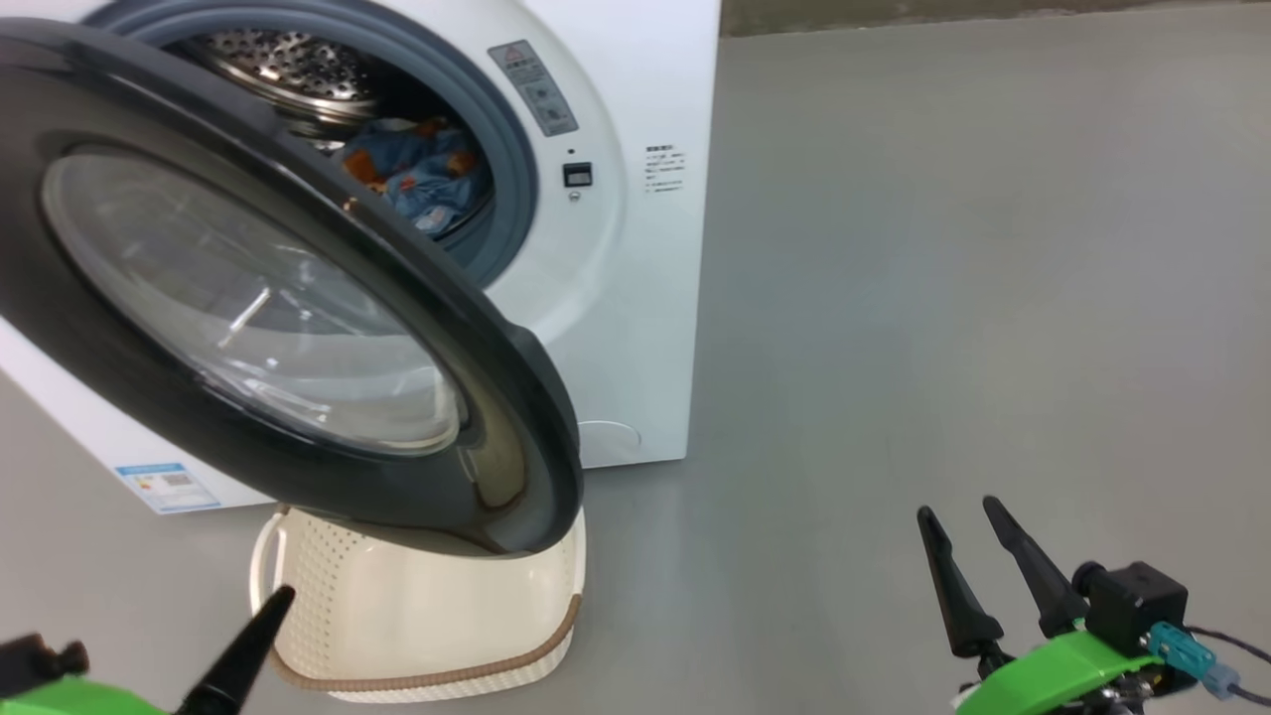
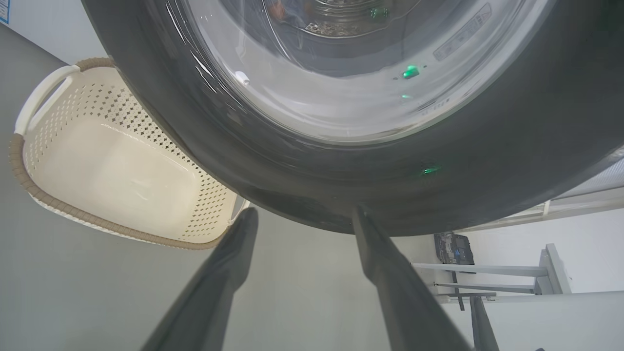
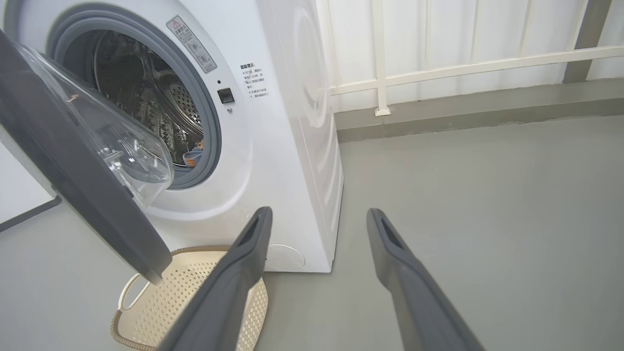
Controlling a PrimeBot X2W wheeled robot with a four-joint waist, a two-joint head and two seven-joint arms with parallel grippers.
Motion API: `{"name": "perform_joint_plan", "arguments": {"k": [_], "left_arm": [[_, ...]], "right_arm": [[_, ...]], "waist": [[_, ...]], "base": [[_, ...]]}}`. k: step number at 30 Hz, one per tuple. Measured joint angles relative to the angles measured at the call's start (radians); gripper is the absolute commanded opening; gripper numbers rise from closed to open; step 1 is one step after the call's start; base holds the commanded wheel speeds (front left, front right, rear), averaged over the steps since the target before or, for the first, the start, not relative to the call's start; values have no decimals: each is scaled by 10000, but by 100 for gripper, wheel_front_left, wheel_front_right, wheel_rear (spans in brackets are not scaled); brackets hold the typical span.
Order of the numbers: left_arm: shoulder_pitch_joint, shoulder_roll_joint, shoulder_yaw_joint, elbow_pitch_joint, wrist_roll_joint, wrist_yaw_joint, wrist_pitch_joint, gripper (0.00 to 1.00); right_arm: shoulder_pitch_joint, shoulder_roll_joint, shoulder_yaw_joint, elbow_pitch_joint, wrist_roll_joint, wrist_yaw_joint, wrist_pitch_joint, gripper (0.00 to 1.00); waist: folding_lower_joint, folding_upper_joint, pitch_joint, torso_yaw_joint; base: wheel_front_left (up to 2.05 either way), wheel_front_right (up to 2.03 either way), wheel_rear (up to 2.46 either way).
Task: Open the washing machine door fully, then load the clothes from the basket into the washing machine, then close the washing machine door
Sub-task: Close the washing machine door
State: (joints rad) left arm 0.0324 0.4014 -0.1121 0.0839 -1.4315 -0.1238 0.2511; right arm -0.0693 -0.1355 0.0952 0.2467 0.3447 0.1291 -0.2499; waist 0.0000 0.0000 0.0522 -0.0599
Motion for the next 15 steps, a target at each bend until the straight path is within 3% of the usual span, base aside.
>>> {"name": "perform_joint_plan", "arguments": {"k": [11,15], "left_arm": [[43,796,-2052,1402,1973,-40,-3942,100],[-221,1035,-2880,2057,2928,-40,-4821,100]], "right_arm": [[143,-100,-128,46,2,0,0,100],[147,-159,-180,88,2,0,0,100]], "waist": [[0,0,-25,-396],[0,0,-76,-469]], "base": [[0,0,0],[0,0,0]]}}
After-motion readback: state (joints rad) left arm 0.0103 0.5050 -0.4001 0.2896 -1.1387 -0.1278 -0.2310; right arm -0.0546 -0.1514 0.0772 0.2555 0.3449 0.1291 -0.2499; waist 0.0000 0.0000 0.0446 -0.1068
